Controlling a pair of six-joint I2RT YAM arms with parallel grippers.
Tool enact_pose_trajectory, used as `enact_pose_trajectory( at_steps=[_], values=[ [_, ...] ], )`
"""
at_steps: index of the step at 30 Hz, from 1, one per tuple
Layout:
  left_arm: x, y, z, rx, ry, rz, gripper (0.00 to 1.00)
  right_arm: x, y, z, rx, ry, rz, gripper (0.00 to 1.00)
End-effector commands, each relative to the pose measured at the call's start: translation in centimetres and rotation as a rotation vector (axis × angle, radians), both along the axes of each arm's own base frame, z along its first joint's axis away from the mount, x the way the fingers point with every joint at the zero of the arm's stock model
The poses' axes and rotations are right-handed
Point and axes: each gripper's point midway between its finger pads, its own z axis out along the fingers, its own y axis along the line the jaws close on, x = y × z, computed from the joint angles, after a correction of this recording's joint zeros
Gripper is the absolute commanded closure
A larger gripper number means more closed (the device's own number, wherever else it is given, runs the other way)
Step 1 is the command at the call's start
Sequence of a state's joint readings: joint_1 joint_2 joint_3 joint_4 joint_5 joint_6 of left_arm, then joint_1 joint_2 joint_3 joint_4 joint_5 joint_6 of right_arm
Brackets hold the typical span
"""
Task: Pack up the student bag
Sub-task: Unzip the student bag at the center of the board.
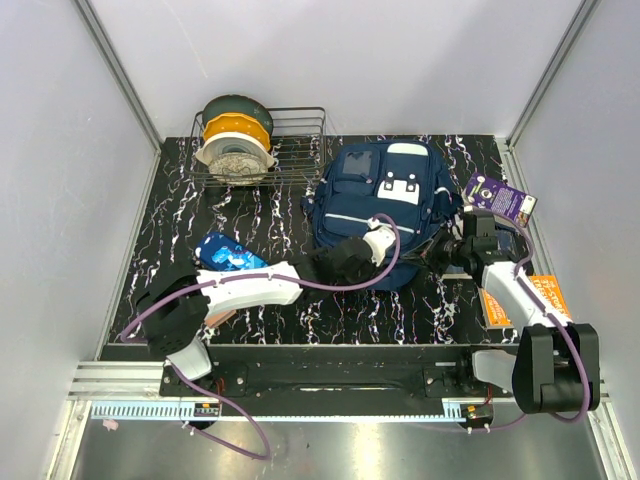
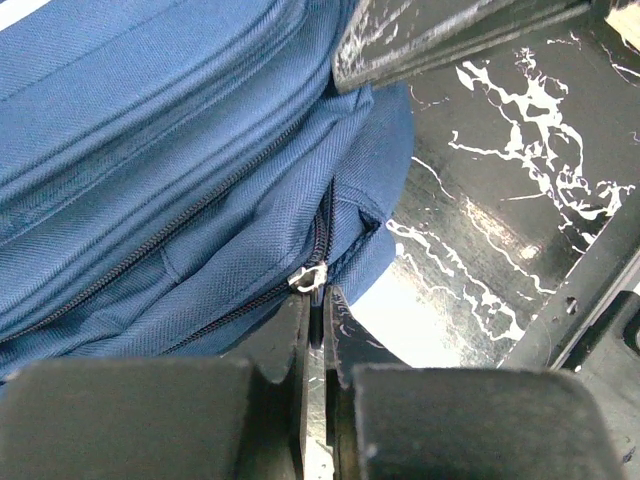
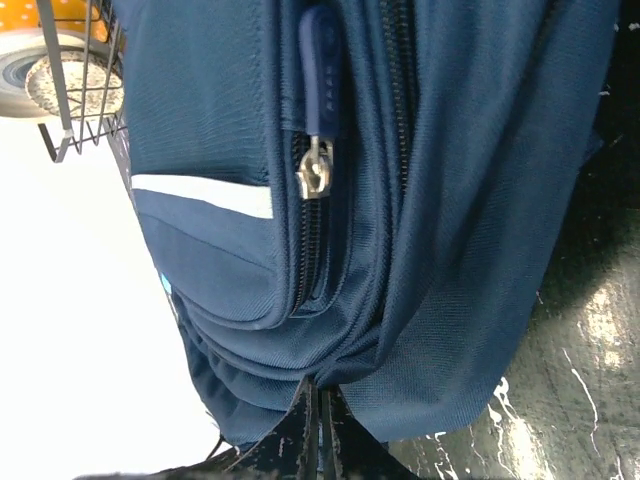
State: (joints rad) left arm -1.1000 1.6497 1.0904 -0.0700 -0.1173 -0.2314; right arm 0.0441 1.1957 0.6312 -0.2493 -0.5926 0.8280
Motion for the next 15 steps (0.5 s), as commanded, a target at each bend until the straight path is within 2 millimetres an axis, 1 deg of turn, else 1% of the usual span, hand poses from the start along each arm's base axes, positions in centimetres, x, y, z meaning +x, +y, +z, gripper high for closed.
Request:
enact_pose_trajectory(
  at_steps=[1, 2, 3, 4, 5, 6, 7, 8, 9, 10, 12, 13, 15],
  values=[
    [-1.5, -2.6, 6.3, -0.211, -0.075, -0.095, 1.00, 4.3, -0.8, 5.4, -0.105, -0.250, -0.017, 1.00],
    [-1.5, -2.3, 6.1, -0.202, -0.078, -0.086, 1.00, 4.4, -1.4, 5.6, -0.150, -0.257, -0.019, 1.00],
    [-1.5, -1.8, 6.0, -0.193, -0.081, -0.078, 1.00, 5.2, -2.2, 7.0, -0.193, -0.298, -0.054, 1.00],
    [-1.5, -1.2, 5.2, -0.170, -0.077, -0.066, 1.00, 5.6, -2.8, 7.6, -0.215, -0.318, -0.066, 1.00],
    [-1.1, -0.5, 4.9, -0.148, -0.089, -0.030, 1.00, 5.8, -3.3, 8.0, -0.242, -0.337, -0.064, 1.00],
    [-1.0, 0.3, 4.5, -0.120, -0.089, -0.013, 1.00, 6.4, -3.7, 9.1, -0.247, -0.360, -0.073, 1.00],
    [-1.0, 1.2, 3.5, -0.090, -0.088, 0.004, 1.00, 6.8, -4.4, 9.5, -0.260, -0.371, -0.077, 1.00],
    [-0.4, 1.9, 3.3, -0.072, -0.112, 0.044, 1.00, 7.1, -5.2, 9.8, -0.266, -0.370, -0.091, 1.00],
    [-0.3, 3.0, 2.9, -0.041, -0.109, 0.063, 1.00, 7.6, -5.6, 10.5, -0.268, -0.380, -0.096, 1.00],
    [-0.4, 4.0, 1.6, -0.006, -0.103, 0.080, 1.00, 7.9, -6.2, 10.7, -0.284, -0.389, -0.103, 1.00],
    [0.3, 5.6, 1.3, 0.002, -0.096, 0.129, 1.00, 8.3, -6.7, 11.3, -0.315, -0.402, -0.108, 1.00],
    [0.2, 6.6, 0.3, 0.021, -0.085, 0.145, 1.00, 8.3, -6.9, 11.3, -0.333, -0.407, -0.100, 1.00],
    [1.1, 8.0, 0.4, 0.009, -0.081, 0.197, 1.00, 8.4, -7.1, 11.5, -0.349, -0.409, -0.093, 1.00]
  ],
)
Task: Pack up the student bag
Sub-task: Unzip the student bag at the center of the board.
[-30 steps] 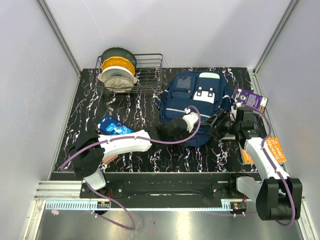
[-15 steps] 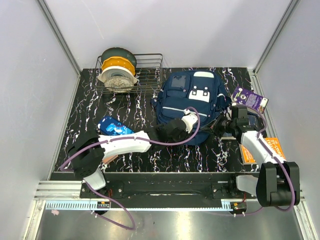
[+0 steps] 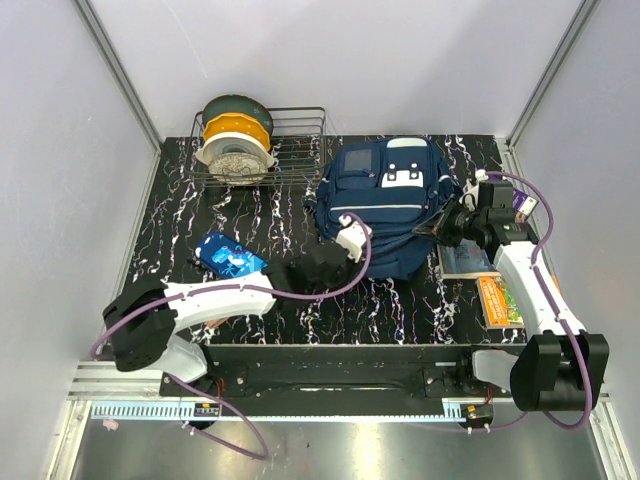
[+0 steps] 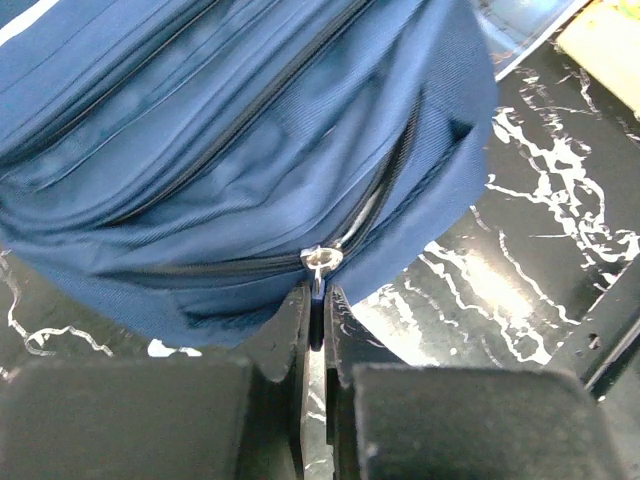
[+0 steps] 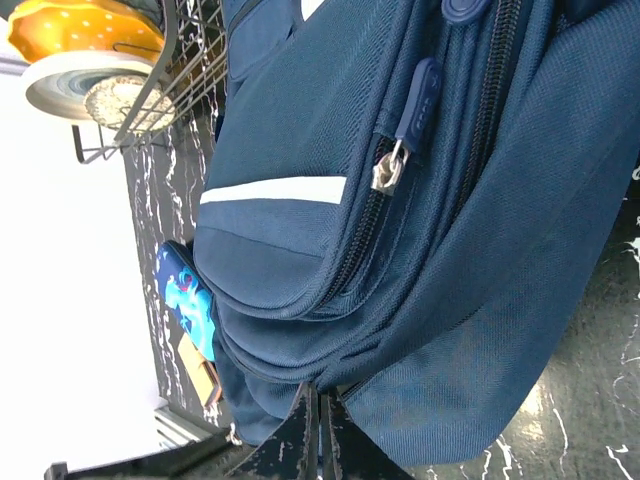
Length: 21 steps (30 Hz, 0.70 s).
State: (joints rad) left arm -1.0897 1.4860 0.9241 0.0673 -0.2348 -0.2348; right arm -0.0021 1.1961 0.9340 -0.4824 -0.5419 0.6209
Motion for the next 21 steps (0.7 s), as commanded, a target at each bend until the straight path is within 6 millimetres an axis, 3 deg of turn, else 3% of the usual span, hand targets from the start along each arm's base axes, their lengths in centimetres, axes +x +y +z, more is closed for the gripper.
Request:
enact_pose_trajectory(
  at_steps=[1, 5, 9, 13, 17, 21],
  values=[
    [0.0, 5.6, -2.9, 0.103, 0.057, 0.105, 1.00, 5.1, -4.6, 4.3, -0.186, -0.248, -0.121, 1.00],
    [1.6, 8.4, -3.6, 0.088, 0.094, 0.185, 1.00, 5.0, -5.1, 4.7, -0.222, -0.265, -0.123, 1.00],
    [3.5, 11.1, -4.4, 0.082, 0.127, 0.249, 1.00, 4.8, -4.9, 6.4, -0.205, -0.316, -0.086, 1.00],
    [5.4, 12.2, -4.6, 0.089, 0.123, 0.293, 1.00, 4.5, -3.4, 8.1, -0.138, -0.354, 0.002, 1.00],
    [8.0, 13.9, -6.2, 0.094, 0.182, 0.396, 1.00, 3.1, -2.3, 10.9, -0.083, -0.415, 0.051, 1.00],
    [10.2, 14.1, -6.5, 0.109, 0.192, 0.451, 1.00, 1.8, -0.8, 13.1, 0.001, -0.440, 0.112, 1.00]
  ],
)
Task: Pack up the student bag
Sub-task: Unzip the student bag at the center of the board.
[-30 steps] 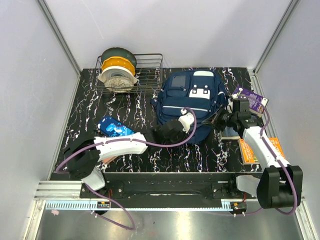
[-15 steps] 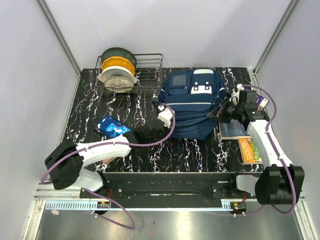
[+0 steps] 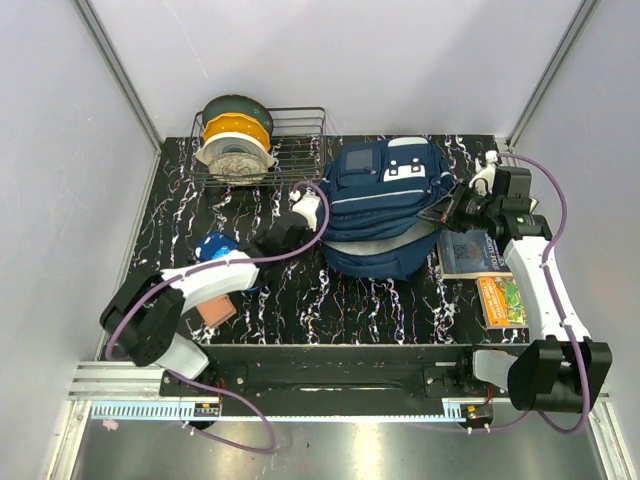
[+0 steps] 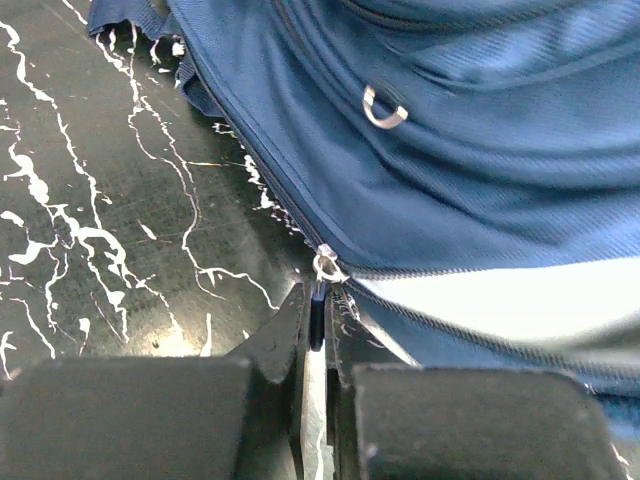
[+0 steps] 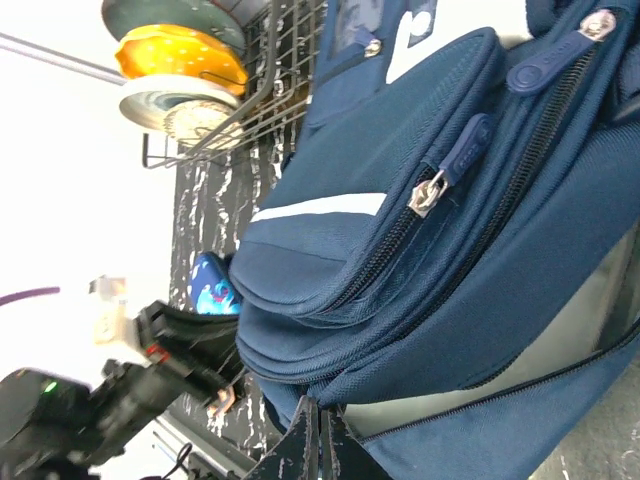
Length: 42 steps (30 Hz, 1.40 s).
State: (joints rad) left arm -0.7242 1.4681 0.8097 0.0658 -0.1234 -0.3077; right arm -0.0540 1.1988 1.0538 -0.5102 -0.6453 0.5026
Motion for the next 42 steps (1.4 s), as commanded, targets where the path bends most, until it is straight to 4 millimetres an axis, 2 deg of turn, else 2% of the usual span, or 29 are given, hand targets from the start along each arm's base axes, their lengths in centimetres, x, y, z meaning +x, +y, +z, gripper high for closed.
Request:
enact_pose_trajectory(
  at_steps=[1, 2, 3, 8, 9, 12, 15, 16, 17, 18, 19, 20, 22, 23, 24, 25, 27, 28, 32, 37, 38, 39, 41, 42],
  values=[
    [2.3, 3.3, -2.2, 0.122, 0.058, 0.136, 1.00, 0.5, -0.1, 8.7, 0.032, -0.283, 0.032, 1.00],
    [2.8, 3.4, -2.7, 0.141, 0.061, 0.151, 1.00, 0.3, 0.1, 9.4, 0.037, -0.298, 0.041, 1.00],
    [3.6, 3.1, -2.1, 0.137, 0.045, 0.159, 1.00, 0.0, 0.2, 9.8, 0.041, -0.306, 0.049, 1.00],
    [5.8, 2.7, -1.7, 0.127, 0.014, 0.185, 0.99, -1.0, 0.7, 11.0, 0.061, -0.318, 0.075, 1.00],
    [6.2, 2.9, -1.7, 0.128, 0.010, 0.197, 0.93, -1.2, 0.7, 11.0, 0.057, -0.321, 0.082, 1.00],
    [7.0, 3.0, -2.7, 0.127, 0.038, 0.193, 0.85, -1.6, 1.2, 11.2, 0.082, -0.318, 0.119, 1.00],
    [6.9, 2.6, -3.6, 0.123, 0.066, 0.166, 0.83, -1.7, 1.4, 11.4, 0.081, -0.327, 0.134, 1.00],
    [6.9, 2.2, -3.3, 0.106, 0.051, 0.147, 0.74, -1.6, 1.3, 11.3, 0.076, -0.330, 0.131, 1.00],
    [6.7, 1.4, -1.8, 0.056, 0.028, 0.109, 0.65, -1.2, 1.1, 10.8, 0.071, -0.316, 0.119, 1.00],
    [5.9, 1.5, -1.9, 0.047, 0.031, 0.095, 0.49, -0.9, 1.0, 10.5, 0.069, -0.312, 0.115, 1.00],
    [5.7, 1.2, -0.9, 0.014, 0.004, 0.078, 0.37, -0.6, 1.0, 10.3, 0.068, -0.306, 0.110, 1.00],
    [5.3, 1.4, 1.3, -0.021, -0.042, 0.075, 0.30, -0.1, 0.9, 9.5, 0.068, -0.290, 0.105, 1.00],
    [4.3, 2.3, 2.4, -0.035, -0.063, 0.088, 0.19, 0.6, 0.9, 9.3, 0.071, -0.294, 0.106, 1.00],
    [3.5, 2.9, 4.2, -0.054, -0.091, 0.092, 0.16, 1.1, 0.7, 8.9, 0.067, -0.286, 0.097, 1.00],
    [3.1, 3.0, 5.1, -0.066, -0.109, 0.087, 0.15, 1.3, 0.7, 8.7, 0.062, -0.288, 0.099, 1.00],
    [2.4, 3.2, 7.4, -0.102, -0.150, 0.073, 0.14, 1.4, 0.7, 8.6, 0.061, -0.284, 0.100, 1.00],
    [1.3, 3.0, 9.0, -0.134, -0.181, 0.040, 0.10, 1.6, 0.8, 8.6, 0.059, -0.287, 0.115, 1.00],
    [0.5, 3.0, 10.6, -0.158, -0.216, 0.015, 0.07, 1.5, 0.9, 8.8, 0.059, -0.294, 0.127, 1.00],
    [-1.3, 1.8, 13.8, -0.166, -0.285, -0.072, 0.04, 0.1, 2.7, 10.4, 0.090, -0.340, 0.251, 1.00],
    [-2.4, 1.0, 17.0, -0.185, -0.361, -0.152, 0.02, -2.3, 6.5, 12.0, 0.109, -0.362, 0.428, 1.00],
    [-2.6, 0.7, 18.1, -0.194, -0.384, -0.163, 0.02, -2.8, 6.7, 13.1, 0.105, -0.388, 0.436, 1.00],
    [-2.8, 0.6, 18.0, -0.181, -0.379, -0.173, 0.03, -3.2, 6.8, 13.9, 0.110, -0.416, 0.441, 1.00],
    [-3.8, -0.4, 19.1, -0.182, -0.400, -0.248, 0.04, -4.4, 7.2, 14.9, 0.119, -0.464, 0.471, 1.00],
    [-4.2, -0.8, 19.4, -0.179, -0.409, -0.276, 0.04, -4.4, 7.2, 14.9, 0.117, -0.469, 0.472, 1.00]
  ],
)
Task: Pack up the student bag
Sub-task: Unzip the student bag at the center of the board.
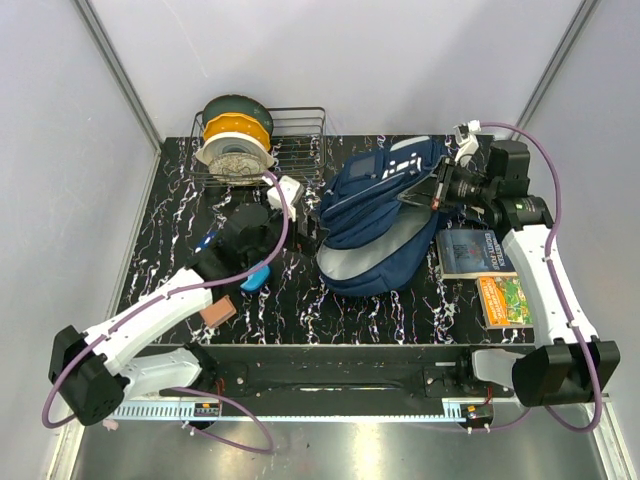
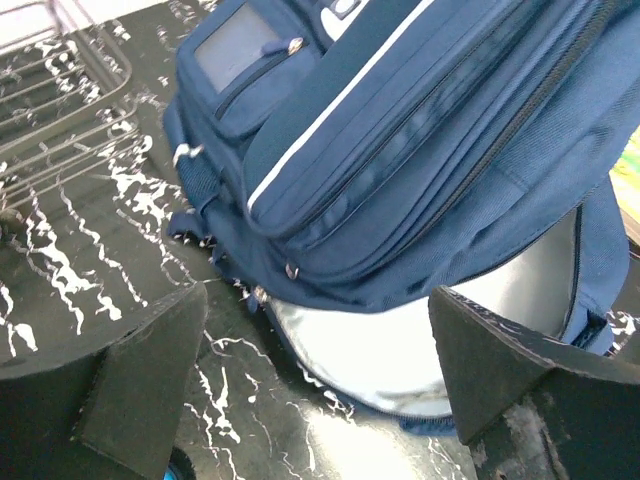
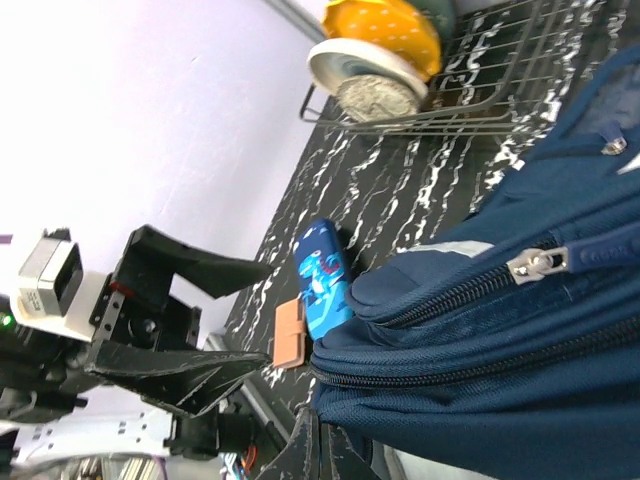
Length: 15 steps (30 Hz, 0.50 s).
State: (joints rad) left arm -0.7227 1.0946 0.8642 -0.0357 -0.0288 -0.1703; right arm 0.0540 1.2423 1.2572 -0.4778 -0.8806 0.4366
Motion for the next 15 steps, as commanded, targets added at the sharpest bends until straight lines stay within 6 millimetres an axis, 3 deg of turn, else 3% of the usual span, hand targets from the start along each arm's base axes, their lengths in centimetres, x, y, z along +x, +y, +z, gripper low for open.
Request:
enact_pose_trajectory(
  at_steps=[1, 2, 6, 7, 11, 15],
  values=[
    [-1.8, -2.3, 4.9, 0.000, -0.133, -0.156, 0.04, -3.2, 1.3, 6.2, 0.052, -0.213, 0.138, 1.00],
    [-2.6, -3.2, 5.8, -0.003, -0.157, -0.194, 0.03, -3.1, 1.5, 5.6, 0.061, -0.188, 0.159, 1.00],
    [-3.8, -5.7, 5.9, 0.037, -0.187, -0.286, 0.03, -2.6, 2.2, 3.3, 0.095, -0.104, 0.210, 1.00],
    [-3.7, -6.3, 4.6, 0.083, -0.172, -0.300, 0.03, -2.2, 2.2, 2.8, 0.088, -0.092, 0.198, 1.00],
    [-4.9, -8.8, 3.7, 0.141, -0.160, -0.372, 0.03, -1.3, 2.2, 1.3, 0.072, -0.057, 0.176, 1.00],
    [-4.9, -9.9, 2.5, 0.159, -0.144, -0.382, 0.04, -1.4, 2.3, 1.1, 0.064, -0.058, 0.180, 1.00]
  ],
)
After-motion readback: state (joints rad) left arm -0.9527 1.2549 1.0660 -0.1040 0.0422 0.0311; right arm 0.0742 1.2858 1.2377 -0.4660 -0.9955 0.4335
